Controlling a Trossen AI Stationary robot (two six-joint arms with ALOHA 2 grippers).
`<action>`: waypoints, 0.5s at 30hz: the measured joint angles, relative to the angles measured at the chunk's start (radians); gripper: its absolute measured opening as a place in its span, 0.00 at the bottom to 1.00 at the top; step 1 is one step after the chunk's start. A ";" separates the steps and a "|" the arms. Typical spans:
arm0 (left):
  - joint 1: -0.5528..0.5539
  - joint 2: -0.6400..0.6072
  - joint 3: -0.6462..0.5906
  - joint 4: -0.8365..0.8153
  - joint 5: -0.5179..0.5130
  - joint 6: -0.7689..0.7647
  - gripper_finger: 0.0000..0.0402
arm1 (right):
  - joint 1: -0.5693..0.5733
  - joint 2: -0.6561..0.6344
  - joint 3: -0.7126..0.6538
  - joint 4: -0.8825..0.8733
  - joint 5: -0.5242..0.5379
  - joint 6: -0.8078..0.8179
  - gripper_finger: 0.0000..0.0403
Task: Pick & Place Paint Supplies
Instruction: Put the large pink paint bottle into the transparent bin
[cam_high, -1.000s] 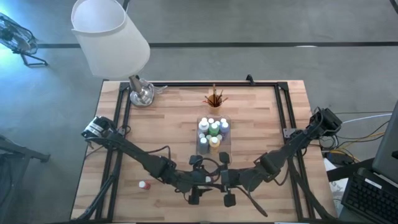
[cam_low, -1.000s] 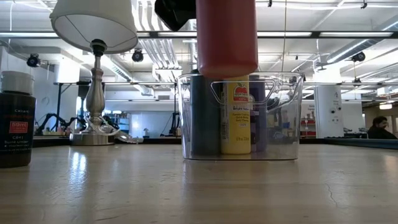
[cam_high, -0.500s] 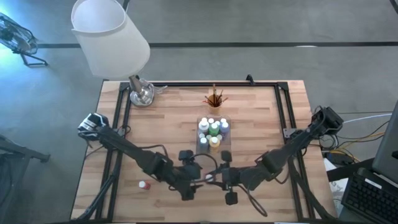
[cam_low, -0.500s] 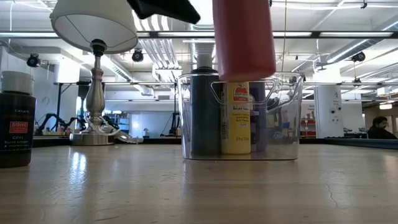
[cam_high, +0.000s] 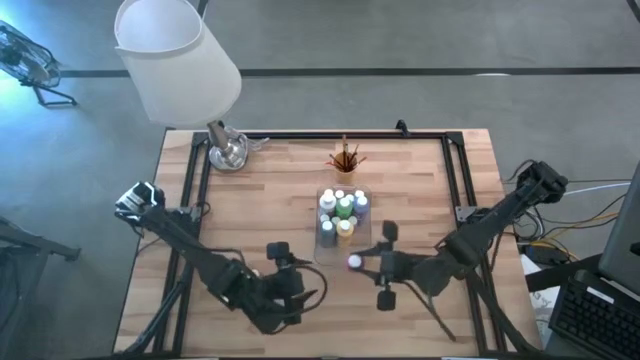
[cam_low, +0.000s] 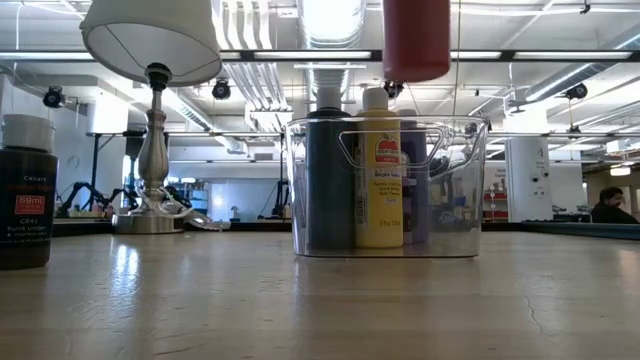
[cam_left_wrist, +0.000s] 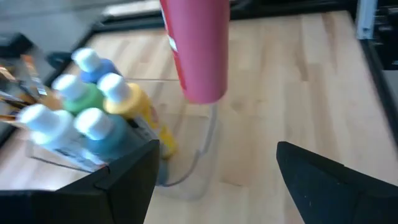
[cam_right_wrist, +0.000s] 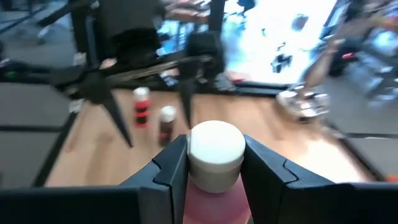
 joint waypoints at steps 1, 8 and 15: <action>-0.008 0.000 -0.003 -0.001 -0.029 -0.001 0.81 | 0.006 -0.013 -0.005 0.001 0.031 -0.006 0.28; -0.048 0.000 -0.057 0.078 -0.181 -0.003 0.81 | 0.000 -0.112 -0.128 0.003 0.131 0.036 0.28; -0.047 0.000 -0.110 0.210 -0.209 0.087 0.81 | -0.034 -0.211 -0.326 0.191 0.150 0.018 0.28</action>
